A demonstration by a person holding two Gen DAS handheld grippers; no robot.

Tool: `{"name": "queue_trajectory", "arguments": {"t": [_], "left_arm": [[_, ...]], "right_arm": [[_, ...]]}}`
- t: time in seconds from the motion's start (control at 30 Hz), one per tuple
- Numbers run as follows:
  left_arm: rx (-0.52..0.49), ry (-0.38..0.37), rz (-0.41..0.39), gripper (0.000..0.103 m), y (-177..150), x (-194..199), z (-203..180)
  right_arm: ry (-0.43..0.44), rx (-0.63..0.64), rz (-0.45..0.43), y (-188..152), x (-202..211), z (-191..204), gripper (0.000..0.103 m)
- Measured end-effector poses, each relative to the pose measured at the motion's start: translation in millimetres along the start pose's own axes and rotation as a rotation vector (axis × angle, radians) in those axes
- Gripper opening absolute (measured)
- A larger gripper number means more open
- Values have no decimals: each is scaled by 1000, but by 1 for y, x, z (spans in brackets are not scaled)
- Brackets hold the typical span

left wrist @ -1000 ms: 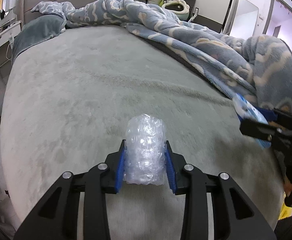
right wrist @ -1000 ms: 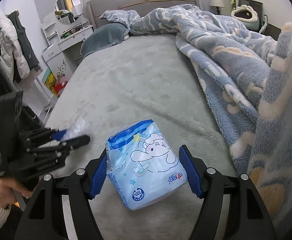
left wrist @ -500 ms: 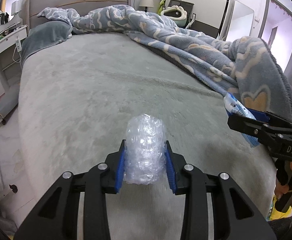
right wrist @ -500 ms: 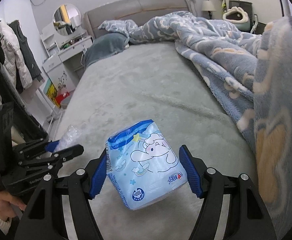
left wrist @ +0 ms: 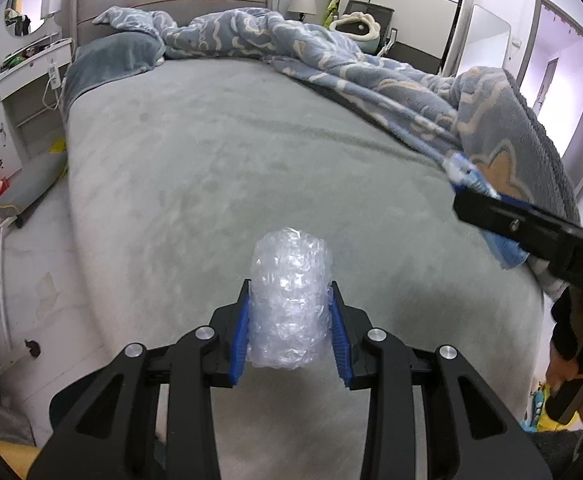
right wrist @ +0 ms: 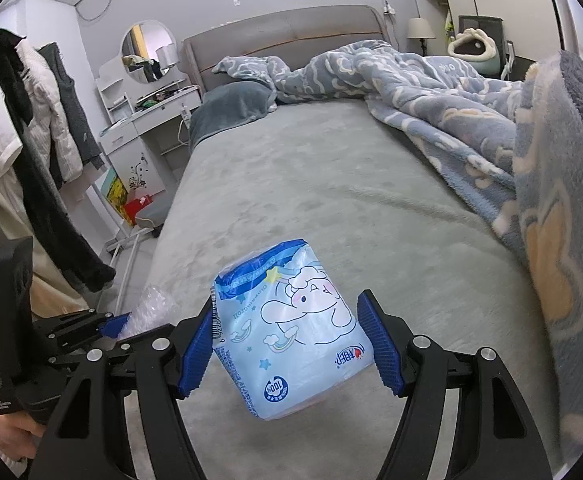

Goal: Collect trash
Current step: 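Carry the bubble-wrap roll and the diaper pack over the green bin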

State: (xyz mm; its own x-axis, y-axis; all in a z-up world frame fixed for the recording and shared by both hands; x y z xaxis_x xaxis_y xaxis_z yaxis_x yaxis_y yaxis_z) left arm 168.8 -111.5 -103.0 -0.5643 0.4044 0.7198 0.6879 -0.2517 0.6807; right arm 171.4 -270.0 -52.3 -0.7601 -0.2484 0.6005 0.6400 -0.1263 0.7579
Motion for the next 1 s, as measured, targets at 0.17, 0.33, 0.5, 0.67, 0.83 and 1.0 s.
{"name": "queue_trajectory", "arguments": {"t": [0.17, 0.33, 0.5, 0.67, 0.83, 1.0], "left_arm": [[26, 20, -1, 38, -15, 16, 27], [24, 57, 2, 38, -32, 30, 62], [59, 94, 36, 38, -57, 35, 106], [120, 119, 81, 38, -80, 34, 148], [186, 147, 153, 38, -103, 27, 185], [251, 159, 244, 38, -133, 21, 212]], "right_arm": [[20, 11, 0, -4, -3, 25, 69], [50, 38, 17, -9, -15, 58, 69], [93, 65, 29, -8, -27, 96, 69], [135, 112, 31, -7, -38, 139, 69], [161, 147, 61, -13, -59, 172, 69], [178, 174, 96, -21, -77, 194, 69]]}}
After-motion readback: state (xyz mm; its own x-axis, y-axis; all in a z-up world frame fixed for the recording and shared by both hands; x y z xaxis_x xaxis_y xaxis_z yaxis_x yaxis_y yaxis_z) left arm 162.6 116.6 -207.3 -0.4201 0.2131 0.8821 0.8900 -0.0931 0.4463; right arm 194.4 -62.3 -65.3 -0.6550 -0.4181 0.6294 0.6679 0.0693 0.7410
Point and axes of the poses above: each gripper's, at about its wrist camera, not at the fingertips, and x roughly against the way its jaws point, z to its left, y to its top, the point moved 7 cm from there along -x, roughly the way its jaws point, and after that the axes turned 1 degree about -z, right-handed, at the moved point
